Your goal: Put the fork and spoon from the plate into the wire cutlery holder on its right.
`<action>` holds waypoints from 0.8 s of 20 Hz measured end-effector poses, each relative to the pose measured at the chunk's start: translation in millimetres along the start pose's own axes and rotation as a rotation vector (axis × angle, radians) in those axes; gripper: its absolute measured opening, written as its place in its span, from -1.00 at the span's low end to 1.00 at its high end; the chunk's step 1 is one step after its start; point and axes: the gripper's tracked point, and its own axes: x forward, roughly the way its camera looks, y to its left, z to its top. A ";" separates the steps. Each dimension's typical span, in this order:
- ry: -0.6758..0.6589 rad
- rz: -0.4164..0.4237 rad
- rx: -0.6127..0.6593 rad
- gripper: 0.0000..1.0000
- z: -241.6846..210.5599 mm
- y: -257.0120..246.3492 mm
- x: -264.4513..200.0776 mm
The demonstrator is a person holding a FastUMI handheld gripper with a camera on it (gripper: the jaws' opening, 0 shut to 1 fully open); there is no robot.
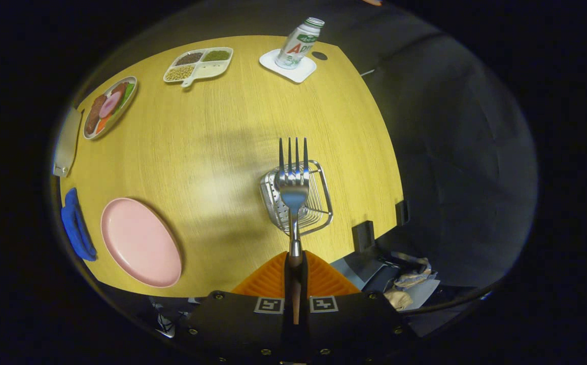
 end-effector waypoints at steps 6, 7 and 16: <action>0.094 -0.050 -0.009 -0.92 -10.8 -29.2 13.0; 0.110 -0.051 -0.016 -0.92 -12.9 -30.6 15.7; 0.248 -0.076 -0.153 -0.92 -30.1 -37.3 39.2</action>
